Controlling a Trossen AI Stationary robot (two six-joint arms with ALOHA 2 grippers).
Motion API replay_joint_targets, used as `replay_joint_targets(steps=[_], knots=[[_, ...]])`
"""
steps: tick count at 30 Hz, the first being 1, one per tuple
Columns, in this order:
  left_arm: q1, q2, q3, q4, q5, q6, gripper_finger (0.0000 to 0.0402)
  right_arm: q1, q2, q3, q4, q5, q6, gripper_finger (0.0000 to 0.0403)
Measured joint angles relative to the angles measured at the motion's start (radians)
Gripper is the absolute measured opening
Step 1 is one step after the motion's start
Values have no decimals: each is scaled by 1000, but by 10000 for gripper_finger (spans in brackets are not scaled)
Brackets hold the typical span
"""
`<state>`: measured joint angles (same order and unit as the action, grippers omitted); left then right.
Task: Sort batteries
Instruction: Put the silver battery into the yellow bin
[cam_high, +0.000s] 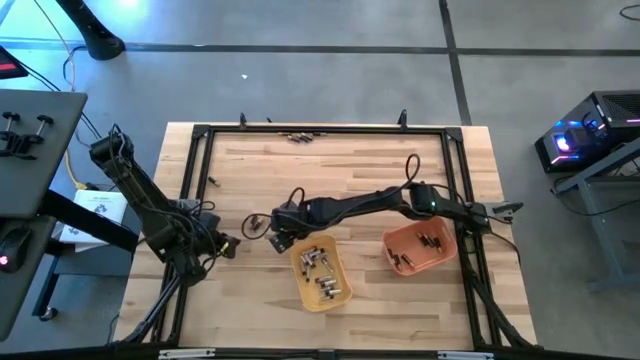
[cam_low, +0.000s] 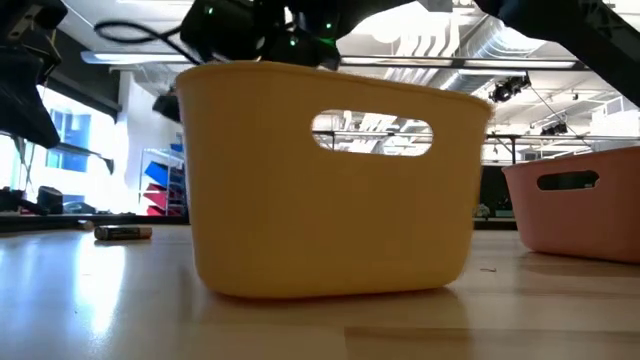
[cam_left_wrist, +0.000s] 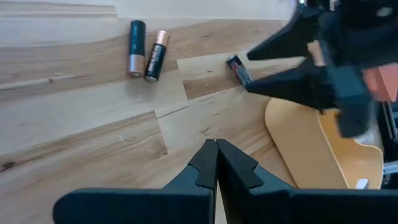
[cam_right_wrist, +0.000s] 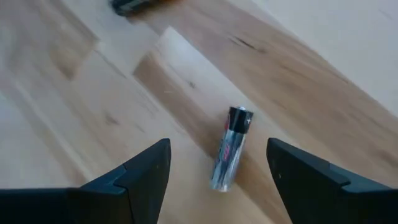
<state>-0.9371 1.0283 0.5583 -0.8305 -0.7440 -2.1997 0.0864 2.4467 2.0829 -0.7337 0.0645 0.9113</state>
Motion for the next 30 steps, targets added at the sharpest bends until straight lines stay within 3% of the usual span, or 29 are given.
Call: replay_joint_targets(steps=[9,14,17,21,22,30], knots=[[0,0,0,23,-7,5,0,-6,9,-1,-48,-17,30,259],[0,0,0,22,-34,13,0,-5,26,4,-116,24,33,245],[0,0,1,23,-45,14,0,-3,35,6,-148,61,32,192],[0,-7,1,23,-77,14,0,-17,22,2,-178,72,-29,50],[1,-13,1,23,-83,21,0,-19,13,0,-187,80,-56,30],[2,-56,1,13,-123,82,0,-66,-150,0,-297,180,-183,19]])
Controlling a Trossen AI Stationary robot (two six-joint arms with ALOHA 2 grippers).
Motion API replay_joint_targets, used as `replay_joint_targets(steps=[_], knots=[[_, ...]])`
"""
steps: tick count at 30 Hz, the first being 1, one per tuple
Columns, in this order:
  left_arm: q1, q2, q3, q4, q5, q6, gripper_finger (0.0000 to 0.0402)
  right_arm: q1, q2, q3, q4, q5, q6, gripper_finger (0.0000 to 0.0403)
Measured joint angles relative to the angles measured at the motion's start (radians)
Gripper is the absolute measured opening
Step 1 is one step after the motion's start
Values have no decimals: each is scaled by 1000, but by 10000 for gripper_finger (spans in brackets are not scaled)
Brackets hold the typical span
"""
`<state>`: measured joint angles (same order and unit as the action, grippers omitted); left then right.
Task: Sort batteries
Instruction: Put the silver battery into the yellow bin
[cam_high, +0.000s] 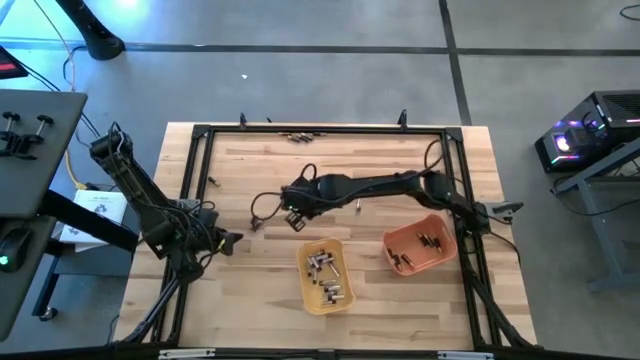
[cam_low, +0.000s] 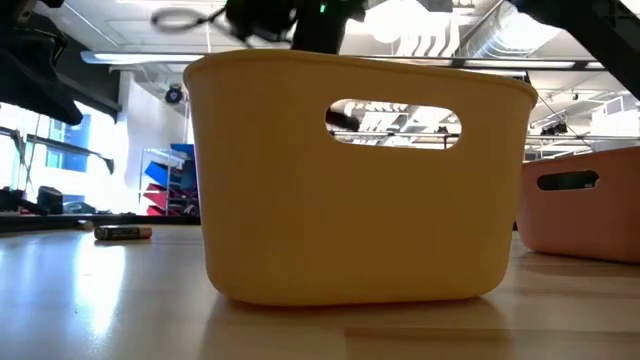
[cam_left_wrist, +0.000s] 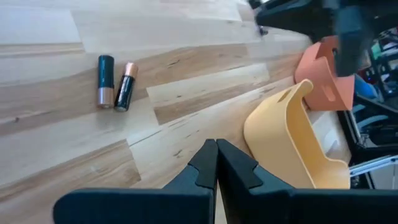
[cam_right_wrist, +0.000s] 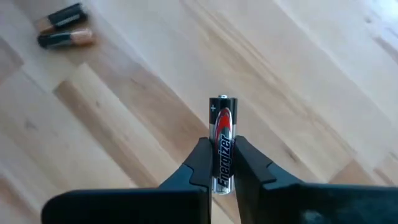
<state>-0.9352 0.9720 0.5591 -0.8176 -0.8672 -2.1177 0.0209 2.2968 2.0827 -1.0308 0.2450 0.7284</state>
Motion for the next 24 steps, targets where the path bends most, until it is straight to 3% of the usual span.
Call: replay_joint_targets(steps=[6,11,15,19,24], knots=[[5,-2,0,-1,-10,1,0,37,-91,-2,-69,-91,-52,19],[6,-1,0,-7,-10,0,0,204,-153,-3,-175,-207,-83,18],[12,-1,0,-6,-8,-1,0,341,-187,-1,-137,-267,-18,18],[58,-1,0,9,21,9,0,387,-130,-3,-101,-259,23,18],[134,-16,12,9,150,185,0,342,-76,-4,-46,-219,73,26]])
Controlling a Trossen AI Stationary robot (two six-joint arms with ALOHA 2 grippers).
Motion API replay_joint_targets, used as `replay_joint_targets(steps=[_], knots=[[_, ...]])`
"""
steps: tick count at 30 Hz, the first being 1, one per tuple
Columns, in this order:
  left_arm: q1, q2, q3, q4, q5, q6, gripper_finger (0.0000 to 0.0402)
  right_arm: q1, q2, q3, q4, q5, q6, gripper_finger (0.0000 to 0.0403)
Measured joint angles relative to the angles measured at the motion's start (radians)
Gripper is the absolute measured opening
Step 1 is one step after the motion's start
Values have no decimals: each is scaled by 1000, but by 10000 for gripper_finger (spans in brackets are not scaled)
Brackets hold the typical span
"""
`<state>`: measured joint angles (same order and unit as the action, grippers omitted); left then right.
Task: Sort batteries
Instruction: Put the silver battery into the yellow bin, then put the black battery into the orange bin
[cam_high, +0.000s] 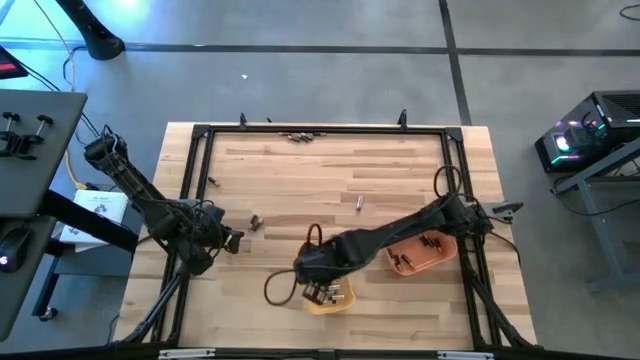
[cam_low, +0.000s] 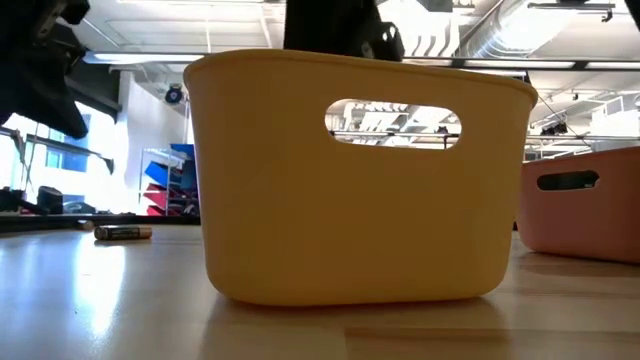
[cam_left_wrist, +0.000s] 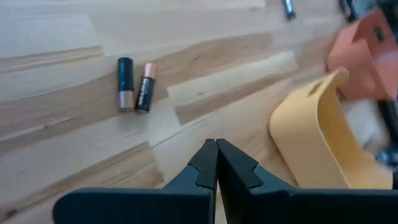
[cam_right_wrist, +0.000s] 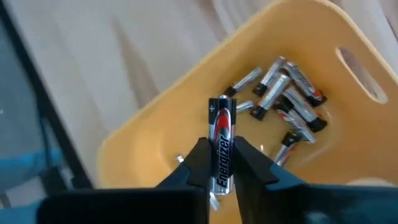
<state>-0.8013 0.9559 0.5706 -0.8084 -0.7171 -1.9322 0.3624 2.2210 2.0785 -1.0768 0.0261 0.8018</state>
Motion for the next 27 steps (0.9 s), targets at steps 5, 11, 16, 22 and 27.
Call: replay_joint_targets(steps=[5,11,16,22,27], knots=[[46,-21,61,-6,31,217,0,-18,13,0,-24,-36,-29,112],[117,-29,96,-81,77,329,0,-19,12,1,-34,-64,-86,225],[234,-11,95,-93,191,467,7,-17,-8,1,-125,-46,-103,247],[462,73,95,-62,363,743,80,-8,-47,1,-336,39,-144,249],[616,175,95,17,419,892,157,-18,-57,1,-466,67,-233,244]])
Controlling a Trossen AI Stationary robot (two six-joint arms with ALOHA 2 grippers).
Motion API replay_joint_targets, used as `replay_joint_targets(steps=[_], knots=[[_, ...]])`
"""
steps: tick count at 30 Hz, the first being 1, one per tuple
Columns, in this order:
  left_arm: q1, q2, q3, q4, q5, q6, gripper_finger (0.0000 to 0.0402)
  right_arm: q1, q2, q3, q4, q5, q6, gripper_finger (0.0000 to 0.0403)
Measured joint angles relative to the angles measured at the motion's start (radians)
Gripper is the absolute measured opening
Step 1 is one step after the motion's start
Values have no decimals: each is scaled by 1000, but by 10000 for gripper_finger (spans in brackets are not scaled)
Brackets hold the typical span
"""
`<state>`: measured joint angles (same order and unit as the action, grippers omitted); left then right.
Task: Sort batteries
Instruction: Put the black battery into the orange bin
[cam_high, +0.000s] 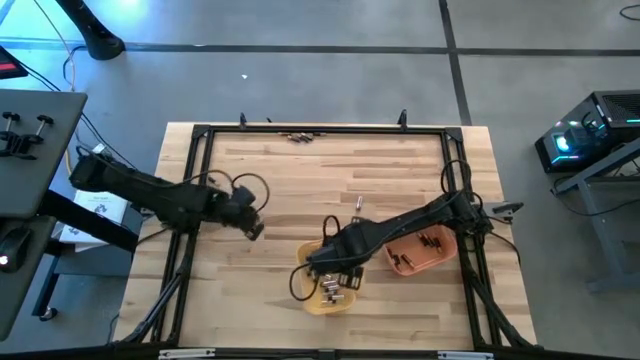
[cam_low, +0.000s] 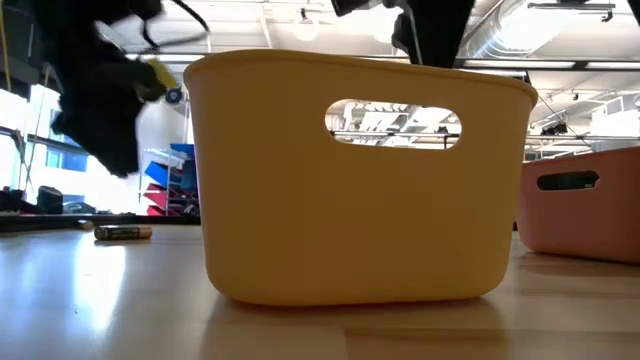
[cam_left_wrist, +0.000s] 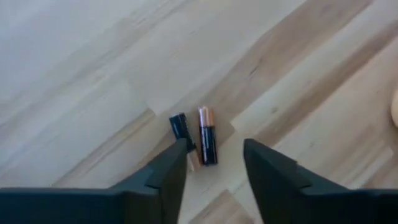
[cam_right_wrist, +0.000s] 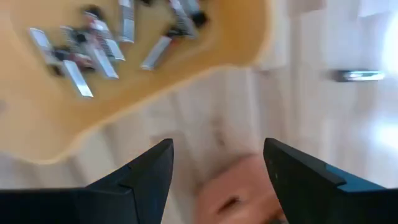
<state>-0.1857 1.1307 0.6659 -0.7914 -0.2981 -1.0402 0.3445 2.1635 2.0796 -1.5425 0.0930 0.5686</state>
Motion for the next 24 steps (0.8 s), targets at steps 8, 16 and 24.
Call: replay_joint_targets(steps=[8,16,24], knots=[[107,64,0,44,152,31,214,-16,-231,-296,113,0,-13,218],[155,64,0,58,141,2,216,-96,-648,-814,515,-110,161,189],[184,97,0,37,166,-152,215,-139,-787,-1005,643,-122,128,188]])
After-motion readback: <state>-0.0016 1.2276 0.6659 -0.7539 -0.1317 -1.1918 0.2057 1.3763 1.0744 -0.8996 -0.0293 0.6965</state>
